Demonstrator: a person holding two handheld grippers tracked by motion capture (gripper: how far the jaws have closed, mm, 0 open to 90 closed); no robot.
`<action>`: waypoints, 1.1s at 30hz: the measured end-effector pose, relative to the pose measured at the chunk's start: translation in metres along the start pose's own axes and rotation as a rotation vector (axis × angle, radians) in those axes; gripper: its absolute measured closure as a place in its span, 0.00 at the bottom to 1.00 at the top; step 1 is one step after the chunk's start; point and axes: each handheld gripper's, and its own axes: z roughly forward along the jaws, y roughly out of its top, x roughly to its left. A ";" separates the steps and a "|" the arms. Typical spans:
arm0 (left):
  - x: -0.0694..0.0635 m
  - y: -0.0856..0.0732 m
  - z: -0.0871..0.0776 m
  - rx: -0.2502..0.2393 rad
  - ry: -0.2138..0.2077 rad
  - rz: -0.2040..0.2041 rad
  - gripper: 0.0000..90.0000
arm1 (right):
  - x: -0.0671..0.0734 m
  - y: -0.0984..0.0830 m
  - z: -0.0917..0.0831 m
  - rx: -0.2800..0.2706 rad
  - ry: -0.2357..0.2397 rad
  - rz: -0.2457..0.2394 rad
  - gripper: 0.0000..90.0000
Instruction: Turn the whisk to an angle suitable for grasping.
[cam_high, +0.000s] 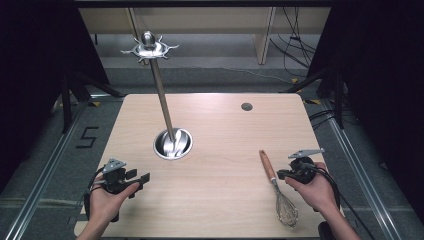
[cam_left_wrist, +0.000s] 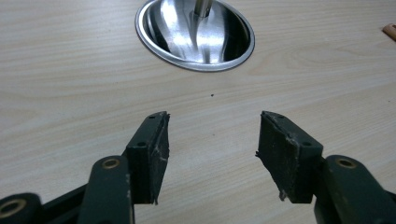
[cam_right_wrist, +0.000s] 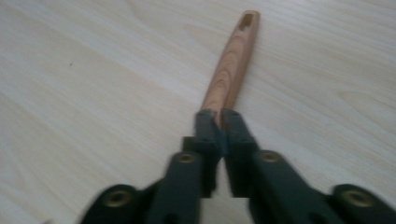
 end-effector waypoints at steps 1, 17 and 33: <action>-0.001 0.000 0.000 -0.002 0.016 -0.003 0.47 | 0.002 0.003 0.000 0.003 0.021 -0.014 1.00; 0.001 0.000 0.001 -0.005 -0.005 0.023 0.47 | 0.022 0.080 0.074 0.179 0.015 -0.134 1.00; 0.001 0.000 0.001 0.003 -0.006 0.022 0.46 | -0.006 0.085 0.088 0.224 -0.053 0.009 1.00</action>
